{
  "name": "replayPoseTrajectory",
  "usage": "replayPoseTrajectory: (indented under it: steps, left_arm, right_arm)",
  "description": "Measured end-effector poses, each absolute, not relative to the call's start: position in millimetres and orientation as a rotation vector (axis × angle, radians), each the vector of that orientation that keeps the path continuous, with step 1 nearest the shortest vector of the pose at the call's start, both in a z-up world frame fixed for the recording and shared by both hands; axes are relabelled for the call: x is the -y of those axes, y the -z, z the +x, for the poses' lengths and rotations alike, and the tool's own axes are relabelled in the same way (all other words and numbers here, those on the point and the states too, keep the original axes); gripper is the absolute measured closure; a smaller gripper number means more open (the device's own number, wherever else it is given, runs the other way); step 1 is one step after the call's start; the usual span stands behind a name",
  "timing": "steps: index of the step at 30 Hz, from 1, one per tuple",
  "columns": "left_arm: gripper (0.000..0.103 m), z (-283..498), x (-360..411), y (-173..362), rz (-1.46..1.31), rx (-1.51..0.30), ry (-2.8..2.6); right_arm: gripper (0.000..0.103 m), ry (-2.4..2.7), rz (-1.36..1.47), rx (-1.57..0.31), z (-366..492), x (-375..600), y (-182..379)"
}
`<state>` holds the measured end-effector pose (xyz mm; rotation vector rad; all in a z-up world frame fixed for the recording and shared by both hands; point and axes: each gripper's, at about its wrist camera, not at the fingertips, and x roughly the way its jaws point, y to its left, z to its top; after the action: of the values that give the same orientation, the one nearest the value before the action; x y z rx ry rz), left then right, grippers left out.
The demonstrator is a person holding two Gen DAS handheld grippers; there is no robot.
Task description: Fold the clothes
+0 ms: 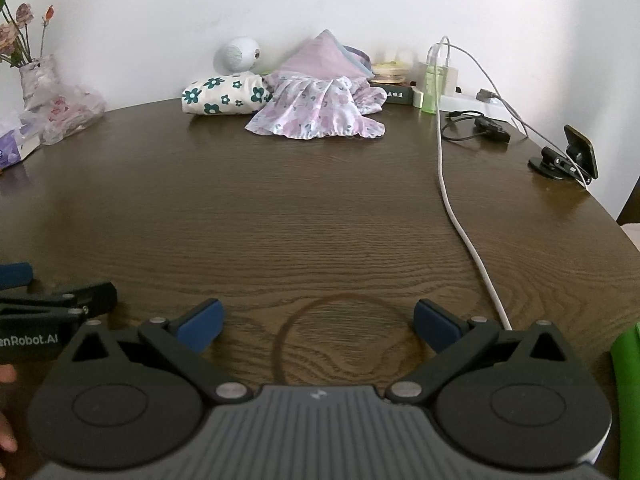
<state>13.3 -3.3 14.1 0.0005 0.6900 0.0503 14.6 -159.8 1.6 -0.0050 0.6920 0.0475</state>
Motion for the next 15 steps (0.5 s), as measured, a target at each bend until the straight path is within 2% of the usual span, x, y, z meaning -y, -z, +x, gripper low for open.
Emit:
replayPoseTrajectory:
  steps: [15]
  left_arm:
    - [0.0,15.8,5.4,-14.1,0.001,-0.689,-0.055]
  right_arm:
    - [0.0,-0.045,-0.003,-0.691,14.0,159.7,-1.0]
